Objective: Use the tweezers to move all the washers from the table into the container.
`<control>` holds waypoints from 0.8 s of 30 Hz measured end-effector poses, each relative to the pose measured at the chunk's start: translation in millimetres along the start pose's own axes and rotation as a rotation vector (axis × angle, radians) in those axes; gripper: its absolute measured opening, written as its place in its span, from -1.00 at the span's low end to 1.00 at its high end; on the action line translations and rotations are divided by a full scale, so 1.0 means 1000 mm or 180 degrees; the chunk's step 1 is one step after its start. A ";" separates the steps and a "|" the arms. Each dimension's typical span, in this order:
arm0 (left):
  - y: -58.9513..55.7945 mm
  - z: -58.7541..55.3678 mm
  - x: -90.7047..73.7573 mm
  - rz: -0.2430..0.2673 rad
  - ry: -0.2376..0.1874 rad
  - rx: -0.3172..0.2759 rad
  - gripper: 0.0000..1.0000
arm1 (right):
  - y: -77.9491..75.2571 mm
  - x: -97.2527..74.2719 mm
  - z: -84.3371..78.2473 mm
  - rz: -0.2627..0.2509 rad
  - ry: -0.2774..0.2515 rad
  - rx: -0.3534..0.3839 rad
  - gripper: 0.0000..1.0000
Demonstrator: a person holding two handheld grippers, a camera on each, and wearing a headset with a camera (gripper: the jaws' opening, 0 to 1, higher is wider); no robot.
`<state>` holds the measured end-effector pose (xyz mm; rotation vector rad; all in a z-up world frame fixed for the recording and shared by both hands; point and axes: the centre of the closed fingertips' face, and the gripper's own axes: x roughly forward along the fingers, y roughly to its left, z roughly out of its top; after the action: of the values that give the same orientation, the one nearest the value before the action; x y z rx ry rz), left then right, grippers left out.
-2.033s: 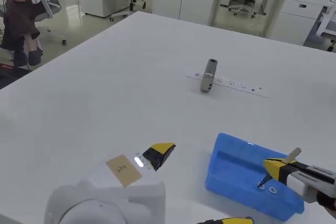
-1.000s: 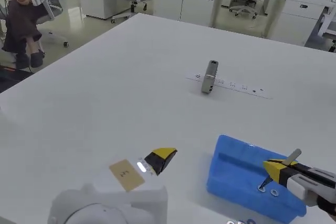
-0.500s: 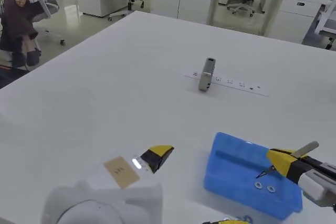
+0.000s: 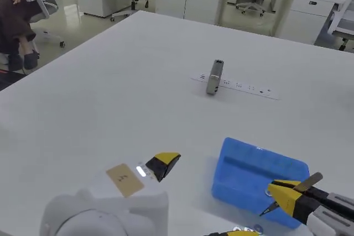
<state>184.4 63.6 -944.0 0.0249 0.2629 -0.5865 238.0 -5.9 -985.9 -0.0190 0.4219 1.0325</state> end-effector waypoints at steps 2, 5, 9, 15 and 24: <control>0.000 0.000 0.000 -0.0004 0.0008 0.0005 0.65 | 0.001 0.002 -0.006 0.0001 0.0046 -0.0022 -0.94; 0.000 0.000 0.000 -0.0005 0.0012 0.0013 0.64 | 0.000 0.005 -0.012 -0.0002 0.0102 -0.0043 -0.94; 0.000 -0.001 0.000 0.0001 0.0022 0.0015 0.64 | -0.003 0.007 -0.023 -0.0004 0.0192 -0.0116 -0.94; 0.000 -0.002 0.000 0.0003 0.0037 0.0023 0.64 | -0.004 0.009 -0.032 -0.0009 0.0320 -0.0260 -0.93; 0.000 -0.002 0.000 0.0013 0.0041 0.0041 0.64 | -0.007 0.012 -0.035 -0.0003 0.0345 -0.0350 -0.93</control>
<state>184.4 63.7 -945.7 0.0415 0.2716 -0.5842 237.7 -7.2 -1023.1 -0.1740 0.4629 1.0559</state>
